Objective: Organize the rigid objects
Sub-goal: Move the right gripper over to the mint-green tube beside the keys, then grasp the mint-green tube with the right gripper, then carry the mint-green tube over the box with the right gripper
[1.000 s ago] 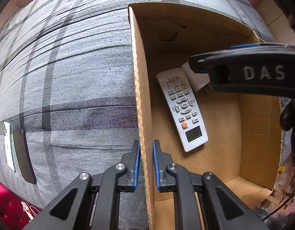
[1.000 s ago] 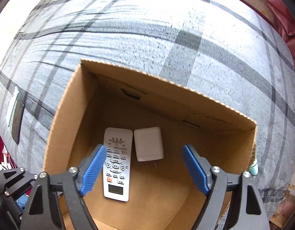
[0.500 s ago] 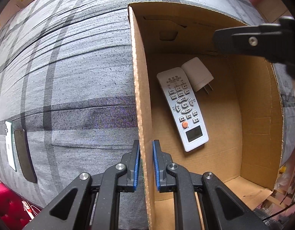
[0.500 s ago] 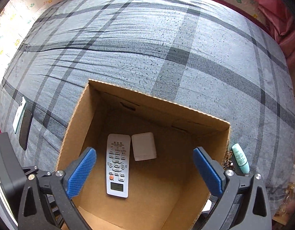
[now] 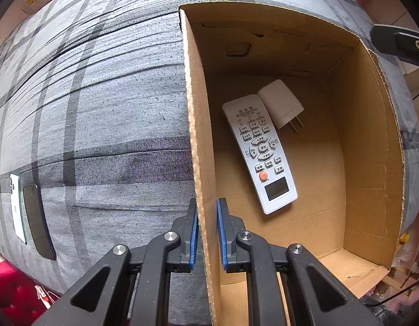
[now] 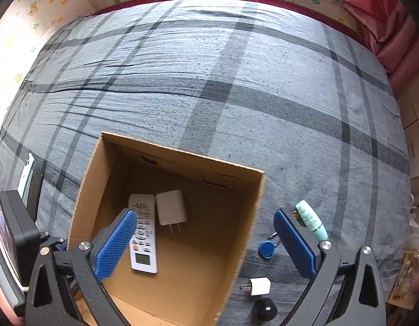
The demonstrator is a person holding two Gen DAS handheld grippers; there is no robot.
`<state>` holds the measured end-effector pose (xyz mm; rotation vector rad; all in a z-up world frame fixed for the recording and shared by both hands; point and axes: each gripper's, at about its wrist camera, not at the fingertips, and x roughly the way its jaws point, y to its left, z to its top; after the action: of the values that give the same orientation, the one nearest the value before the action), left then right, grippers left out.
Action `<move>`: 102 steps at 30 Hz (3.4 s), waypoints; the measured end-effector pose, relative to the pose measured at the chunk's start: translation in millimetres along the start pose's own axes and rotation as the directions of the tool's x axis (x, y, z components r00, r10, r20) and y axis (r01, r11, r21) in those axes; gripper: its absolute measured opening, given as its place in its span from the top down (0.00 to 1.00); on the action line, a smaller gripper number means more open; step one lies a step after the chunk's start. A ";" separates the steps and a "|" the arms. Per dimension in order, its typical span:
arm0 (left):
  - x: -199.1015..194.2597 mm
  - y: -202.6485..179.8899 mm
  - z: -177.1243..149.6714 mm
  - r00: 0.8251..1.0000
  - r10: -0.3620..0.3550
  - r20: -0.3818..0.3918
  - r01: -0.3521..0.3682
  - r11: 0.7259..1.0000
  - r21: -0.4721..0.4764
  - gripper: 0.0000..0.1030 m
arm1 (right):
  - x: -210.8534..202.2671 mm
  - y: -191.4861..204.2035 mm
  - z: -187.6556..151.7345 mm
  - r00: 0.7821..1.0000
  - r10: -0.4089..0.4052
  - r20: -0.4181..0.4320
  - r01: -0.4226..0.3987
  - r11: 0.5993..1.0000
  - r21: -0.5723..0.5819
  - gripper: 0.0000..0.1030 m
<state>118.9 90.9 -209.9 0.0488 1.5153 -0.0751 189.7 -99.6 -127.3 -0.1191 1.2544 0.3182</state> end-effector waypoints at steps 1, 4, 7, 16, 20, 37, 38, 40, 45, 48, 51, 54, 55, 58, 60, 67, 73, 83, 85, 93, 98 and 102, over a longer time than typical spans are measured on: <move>0.1 -0.1 0.2 1.000 0.000 -0.001 0.000 1.000 -0.002 0.87 | -0.7 -5.5 -0.8 1.000 -0.006 0.000 0.006 1.000 0.005 0.00; 0.3 1.3 0.7 1.000 -0.004 -0.001 0.004 1.000 -0.011 0.87 | -1.5 -24.5 -3.6 1.000 -0.018 -0.009 0.018 0.999 0.028 0.00; -0.3 2.7 0.6 1.000 -0.005 0.000 0.005 1.000 -0.008 0.87 | -2.4 -43.6 -5.5 1.000 -0.028 -0.014 0.029 0.998 0.055 0.00; 0.2 0.7 1.0 1.000 0.003 -0.003 -0.003 1.000 -0.009 0.87 | 0.3 -96.2 -10.3 0.998 -0.057 -0.034 0.060 0.993 0.101 0.00; 0.7 1.2 2.6 1.000 0.001 -0.008 -0.002 1.000 -0.013 0.87 | 7.8 -118.5 -14.3 0.996 -0.070 -0.052 0.075 0.991 0.114 0.00; 2.4 7.2 5.4 1.000 0.000 -0.012 0.000 0.999 -0.040 0.87 | 67.9 -179.9 -32.5 0.987 -0.059 -0.147 0.083 0.984 0.159 0.00; 2.7 6.9 4.9 1.000 0.003 -0.012 -0.004 0.999 -0.039 0.87 | 72.7 -182.8 -33.3 0.986 -0.059 -0.155 0.084 0.984 0.160 0.00; 2.6 5.7 4.3 1.000 0.009 -0.012 -0.010 0.999 -0.036 0.87 | 80.5 -187.2 -34.8 0.984 -0.059 -0.170 0.086 0.983 0.161 0.00; 3.4 5.2 4.8 1.000 0.005 -0.019 -0.006 0.999 -0.040 0.87 | 98.4 -194.3 -37.3 0.978 -0.060 -0.202 0.091 0.985 0.147 0.00; 3.7 4.6 5.2 1.000 0.008 -0.021 -0.009 0.999 -0.037 0.87 | 107.5 -197.0 -37.4 0.975 -0.060 -0.216 0.091 0.986 0.139 0.00; 4.8 3.6 6.2 1.000 0.012 -0.025 -0.013 0.999 -0.043 0.87 | 117.1 -198.9 -37.9 0.971 -0.062 -0.230 0.094 0.987 0.130 0.00; 4.8 3.6 7.1 1.000 0.013 -0.028 -0.015 0.999 -0.049 0.87 | 125.9 -201.0 -38.7 0.968 -0.053 -0.246 0.088 0.987 0.135 0.01; 5.0 3.3 7.1 0.999 0.016 -0.028 -0.017 0.999 -0.046 0.87 | 128.2 -201.3 -39.2 0.967 -0.051 -0.249 0.087 0.987 0.135 0.02; 5.6 2.9 8.1 0.999 0.017 -0.031 -0.019 0.999 -0.044 0.87 | 135.1 -202.2 -37.8 0.965 -0.041 -0.258 0.078 0.988 0.135 0.10; 6.4 2.2 8.5 0.999 0.018 -0.033 -0.019 0.999 -0.043 0.87 | 139.9 -206.1 -41.7 0.965 -0.038 -0.261 0.074 0.988 0.132 0.18; 6.8 3.3 9.4 0.999 0.016 -0.037 -0.018 0.998 -0.059 0.87 | 151.2 -200.7 -40.8 0.961 -0.005 -0.277 0.047 0.989 0.143 0.57; 6.4 4.9 8.4 0.999 0.016 -0.033 -0.018 0.998 -0.054 0.87 | 147.8 -197.2 -35.0 0.962 -0.008 -0.274 0.050 0.988 0.147 0.70; 5.5 2.4 8.3 0.999 0.017 -0.031 -0.019 0.999 -0.041 0.87 | 113.9 -195.8 -35.1 0.967 -0.027 -0.253 0.073 0.982 0.175 0.72; 5.5 1.6 7.8 0.999 0.018 -0.029 -0.019 0.999 -0.039 0.87 | 107.9 -195.0 -36.1 0.968 -0.023 -0.248 0.069 0.981 0.179 0.72; 4.0 -1.5 4.8 1.000 0.016 -0.021 -0.016 1.000 -0.025 0.87 | 80.6 -182.0 -31.7 0.976 -0.027 -0.217 0.071 0.978 0.197 0.72; 2.5 -1.6 4.0 1.000 0.009 -0.018 -0.010 1.000 -0.024 0.87 | 59.4 -175.5 -30.5 0.979 -0.032 -0.201 0.073 0.977 0.202 0.72; 1.2 1.0 6.0 1.000 0.008 -0.019 -0.008 1.000 -0.024 0.87 | 45.2 -167.9 -31.7 0.982 -0.030 -0.186 0.069 0.975 0.209 0.72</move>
<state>125.0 91.4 -210.7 0.0364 1.5341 -0.0504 223.6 -259.6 -194.2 0.0065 1.4572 0.1282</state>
